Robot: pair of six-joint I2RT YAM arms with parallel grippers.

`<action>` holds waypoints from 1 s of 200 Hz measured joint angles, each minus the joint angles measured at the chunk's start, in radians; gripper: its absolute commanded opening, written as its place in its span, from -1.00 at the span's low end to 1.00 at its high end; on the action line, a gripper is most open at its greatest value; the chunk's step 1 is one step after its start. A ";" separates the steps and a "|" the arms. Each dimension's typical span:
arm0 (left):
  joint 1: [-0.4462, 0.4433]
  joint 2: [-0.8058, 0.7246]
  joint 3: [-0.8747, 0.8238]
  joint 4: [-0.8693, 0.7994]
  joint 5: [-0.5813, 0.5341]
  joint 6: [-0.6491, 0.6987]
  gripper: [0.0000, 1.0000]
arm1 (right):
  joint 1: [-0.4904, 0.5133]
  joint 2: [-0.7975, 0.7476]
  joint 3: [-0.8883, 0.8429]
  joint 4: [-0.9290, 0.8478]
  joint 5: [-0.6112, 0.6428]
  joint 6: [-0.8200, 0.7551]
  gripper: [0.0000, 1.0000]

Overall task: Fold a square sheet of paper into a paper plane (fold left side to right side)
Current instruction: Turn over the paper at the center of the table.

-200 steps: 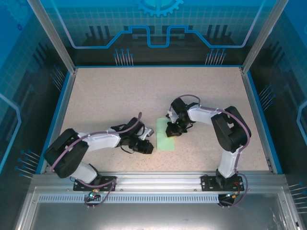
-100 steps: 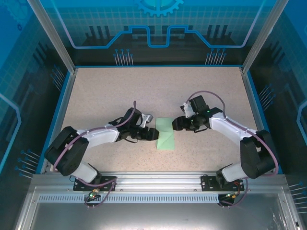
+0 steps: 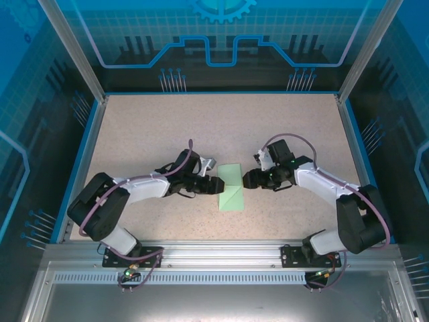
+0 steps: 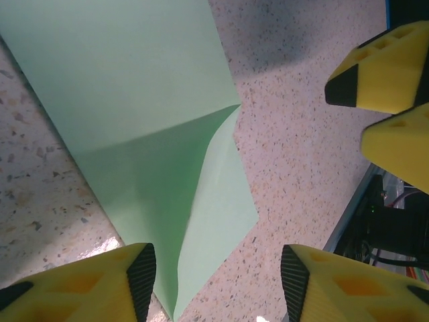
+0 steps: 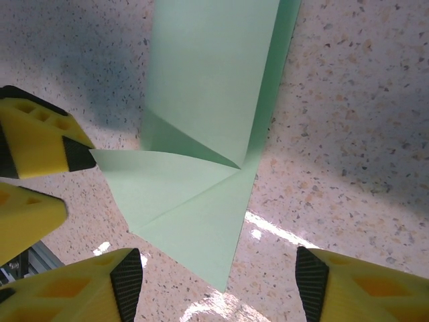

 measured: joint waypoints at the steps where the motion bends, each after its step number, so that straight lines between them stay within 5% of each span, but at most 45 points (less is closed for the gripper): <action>1: 0.000 0.003 0.002 0.000 0.000 -0.001 0.00 | 0.000 0.000 0.000 0.000 0.000 0.000 0.32; 74: 0.000 0.072 0.036 0.021 -0.010 0.010 -0.79 | 0.005 0.054 -0.002 0.053 -0.082 0.013 0.39; 162: 0.000 -0.017 -0.006 0.026 -0.072 0.011 -0.84 | 0.051 0.182 -0.005 0.174 -0.193 0.097 0.41; 200: 0.000 -0.020 -0.022 0.021 -0.086 0.011 -0.76 | 0.081 0.255 0.016 0.217 -0.222 0.134 0.08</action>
